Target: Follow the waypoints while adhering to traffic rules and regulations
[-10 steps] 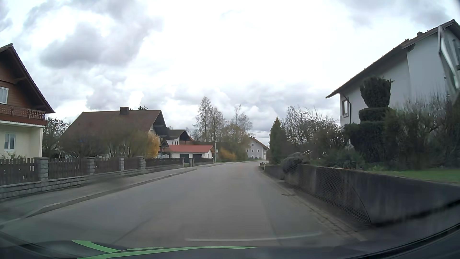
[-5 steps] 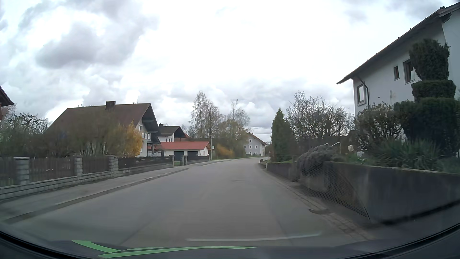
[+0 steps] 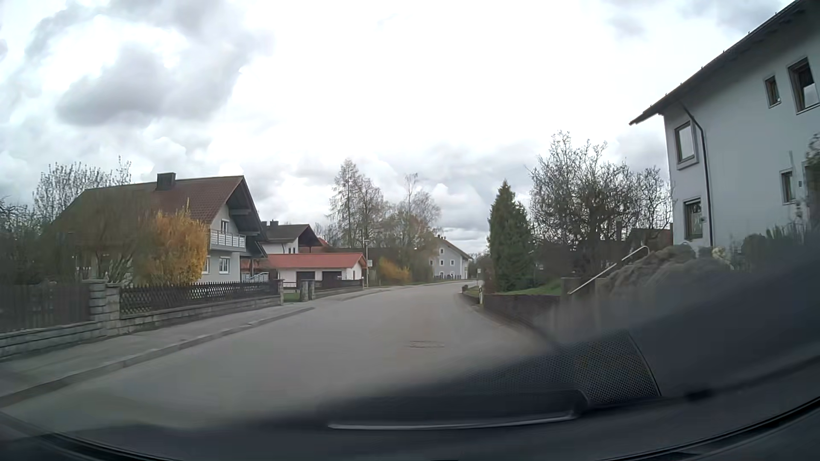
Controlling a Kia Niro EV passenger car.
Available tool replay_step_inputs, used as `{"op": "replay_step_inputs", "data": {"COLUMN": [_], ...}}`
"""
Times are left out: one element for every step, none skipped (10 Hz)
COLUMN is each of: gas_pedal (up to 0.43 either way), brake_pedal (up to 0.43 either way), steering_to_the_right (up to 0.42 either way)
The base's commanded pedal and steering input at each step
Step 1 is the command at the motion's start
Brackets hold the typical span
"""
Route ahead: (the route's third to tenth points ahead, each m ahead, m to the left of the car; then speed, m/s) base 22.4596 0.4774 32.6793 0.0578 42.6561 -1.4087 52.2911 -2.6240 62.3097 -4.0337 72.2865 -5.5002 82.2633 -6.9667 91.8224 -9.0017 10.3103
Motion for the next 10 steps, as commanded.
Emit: {"op": "replay_step_inputs", "data": {"gas_pedal": [0.331, 0.319, 0.299, 0.287, 0.280, 0.260, 0.248, 0.248, 0.240, 0.209], "brake_pedal": [0.000, 0.000, 0.000, 0.000, 0.000, 0.000, 0.000, 0.000, 0.000, 0.000], "steering_to_the_right": [0.011, 0.012, 0.013, 0.013, 0.013, 0.013, 0.012, 0.009, 0.007, 0.006]}}
